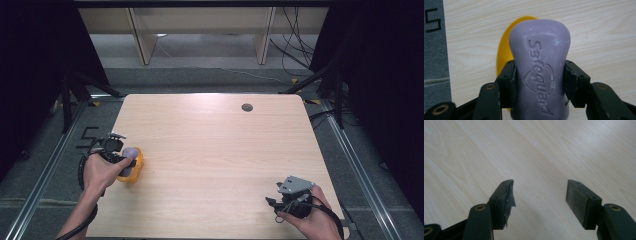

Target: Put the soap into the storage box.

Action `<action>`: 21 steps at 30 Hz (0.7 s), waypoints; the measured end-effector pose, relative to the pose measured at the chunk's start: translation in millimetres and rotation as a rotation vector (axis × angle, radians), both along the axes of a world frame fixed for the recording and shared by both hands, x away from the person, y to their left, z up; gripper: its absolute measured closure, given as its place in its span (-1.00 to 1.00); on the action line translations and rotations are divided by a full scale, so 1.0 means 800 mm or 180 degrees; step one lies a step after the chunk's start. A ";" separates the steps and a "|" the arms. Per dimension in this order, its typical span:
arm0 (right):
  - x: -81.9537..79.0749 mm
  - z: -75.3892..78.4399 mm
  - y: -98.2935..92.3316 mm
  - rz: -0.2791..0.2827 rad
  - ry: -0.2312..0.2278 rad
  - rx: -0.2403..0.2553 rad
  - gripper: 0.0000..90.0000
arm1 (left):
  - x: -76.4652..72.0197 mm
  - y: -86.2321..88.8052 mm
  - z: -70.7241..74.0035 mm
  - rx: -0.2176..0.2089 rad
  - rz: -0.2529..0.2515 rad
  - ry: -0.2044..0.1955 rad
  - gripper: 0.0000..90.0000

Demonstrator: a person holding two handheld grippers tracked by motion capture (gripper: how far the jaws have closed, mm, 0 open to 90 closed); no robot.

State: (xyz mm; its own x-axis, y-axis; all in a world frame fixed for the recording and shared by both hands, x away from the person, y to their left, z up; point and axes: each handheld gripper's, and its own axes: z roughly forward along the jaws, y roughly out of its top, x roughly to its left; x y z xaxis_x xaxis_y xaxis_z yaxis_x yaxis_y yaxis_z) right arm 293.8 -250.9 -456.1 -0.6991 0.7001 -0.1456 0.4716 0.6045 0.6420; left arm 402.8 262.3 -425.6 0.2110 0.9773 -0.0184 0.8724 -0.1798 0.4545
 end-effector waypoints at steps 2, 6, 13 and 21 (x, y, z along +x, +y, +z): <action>0.000 0.000 0.000 0.0001 0.0001 0.0000 -0.12 | 0.002 0.003 -0.004 0.0034 -0.0043 0.0032 0.09; 0.001 0.000 -0.001 0.0028 0.0000 -0.0022 -0.13 | 0.003 0.006 -0.012 0.0025 -0.0051 -0.0032 0.09; 0.001 0.000 0.000 0.0034 -0.0006 -0.0032 -0.13 | 0.004 0.004 -0.022 0.0021 -0.0021 0.0064 0.09; 0.002 -0.001 -0.001 0.0071 -0.0017 -0.0033 -0.15 | 0.007 0.001 -0.027 0.0127 -0.0072 0.0075 0.08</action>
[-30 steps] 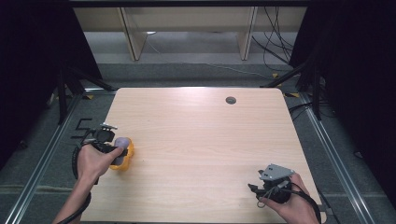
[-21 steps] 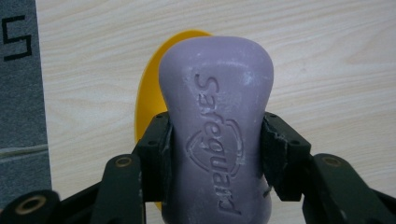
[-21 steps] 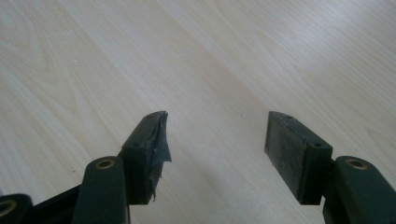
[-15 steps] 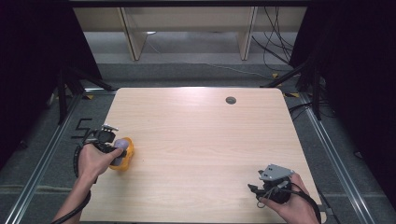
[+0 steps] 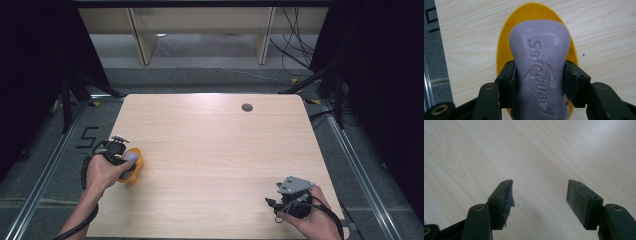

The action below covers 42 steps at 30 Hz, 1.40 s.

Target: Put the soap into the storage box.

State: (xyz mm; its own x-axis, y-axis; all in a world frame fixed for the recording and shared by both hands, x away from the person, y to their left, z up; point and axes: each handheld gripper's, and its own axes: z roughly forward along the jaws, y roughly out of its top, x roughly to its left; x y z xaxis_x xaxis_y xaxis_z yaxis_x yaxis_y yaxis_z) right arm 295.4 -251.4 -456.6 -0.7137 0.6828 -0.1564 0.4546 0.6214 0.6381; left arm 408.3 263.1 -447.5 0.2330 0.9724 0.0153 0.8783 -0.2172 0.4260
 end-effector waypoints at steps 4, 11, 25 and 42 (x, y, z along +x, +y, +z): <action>0.000 0.000 0.000 0.0000 0.0000 0.0001 -0.15 | 0.001 0.001 -0.002 0.0037 -0.0039 0.0012 0.08; -0.001 0.001 0.001 -0.0008 -0.0009 0.0000 -0.15 | 0.003 0.002 -0.001 0.0080 -0.0044 -0.0118 0.01; -0.001 0.001 0.000 -0.0017 -0.0004 0.0005 -0.17 | -0.035 0.011 0.037 -0.0067 -0.0190 -0.0535 -0.12; 0.000 0.000 -0.001 -0.0051 -0.0028 -0.0009 -0.21 | -0.150 0.009 -0.018 -0.0690 -0.0128 -0.1472 -0.10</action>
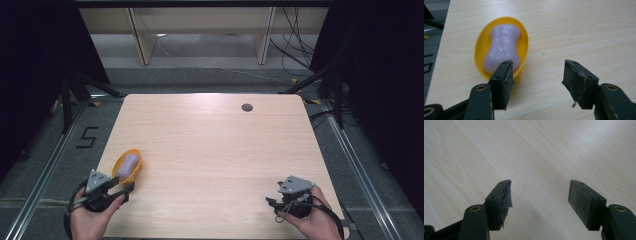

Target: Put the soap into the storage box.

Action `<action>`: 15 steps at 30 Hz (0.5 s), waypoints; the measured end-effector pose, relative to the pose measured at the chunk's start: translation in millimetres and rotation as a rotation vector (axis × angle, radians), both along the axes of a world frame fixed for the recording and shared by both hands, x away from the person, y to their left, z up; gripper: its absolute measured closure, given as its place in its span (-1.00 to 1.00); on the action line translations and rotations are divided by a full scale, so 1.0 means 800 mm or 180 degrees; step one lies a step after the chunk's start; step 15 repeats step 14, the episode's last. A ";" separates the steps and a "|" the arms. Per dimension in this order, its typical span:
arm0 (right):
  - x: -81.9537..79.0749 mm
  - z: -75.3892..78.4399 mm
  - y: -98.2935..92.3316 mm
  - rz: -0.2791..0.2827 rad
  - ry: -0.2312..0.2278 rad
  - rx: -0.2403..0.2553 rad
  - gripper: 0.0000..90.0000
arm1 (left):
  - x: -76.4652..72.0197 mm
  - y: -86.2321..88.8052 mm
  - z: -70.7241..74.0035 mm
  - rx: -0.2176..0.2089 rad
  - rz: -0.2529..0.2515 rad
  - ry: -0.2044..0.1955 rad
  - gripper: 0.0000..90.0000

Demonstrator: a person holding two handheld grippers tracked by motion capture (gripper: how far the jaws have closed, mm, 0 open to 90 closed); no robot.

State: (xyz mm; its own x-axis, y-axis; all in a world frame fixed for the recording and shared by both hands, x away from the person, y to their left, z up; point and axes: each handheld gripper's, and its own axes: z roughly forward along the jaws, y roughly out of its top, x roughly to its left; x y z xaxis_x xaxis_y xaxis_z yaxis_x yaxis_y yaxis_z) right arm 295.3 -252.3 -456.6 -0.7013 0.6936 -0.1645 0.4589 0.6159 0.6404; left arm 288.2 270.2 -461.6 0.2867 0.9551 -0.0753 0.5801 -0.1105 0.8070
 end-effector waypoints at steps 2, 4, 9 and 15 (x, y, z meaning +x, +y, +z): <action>0.000 0.000 0.000 -0.0012 -0.0012 -0.0002 -0.22 | -0.014 0.000 -0.017 -0.0050 0.0064 -0.0049 -0.08; 0.001 0.001 -0.001 -0.0002 -0.0049 -0.0005 -0.23 | -0.023 -0.001 -0.027 -0.0048 0.0072 0.0017 -0.06; 0.001 0.002 0.000 0.0005 -0.0076 -0.0017 -0.23 | -0.025 -0.004 -0.031 -0.0075 0.0049 0.0038 -0.07; 0.002 0.001 -0.002 0.0016 -0.0089 -0.0011 -0.23 | -0.024 -0.004 -0.035 -0.0062 0.0048 0.0113 -0.07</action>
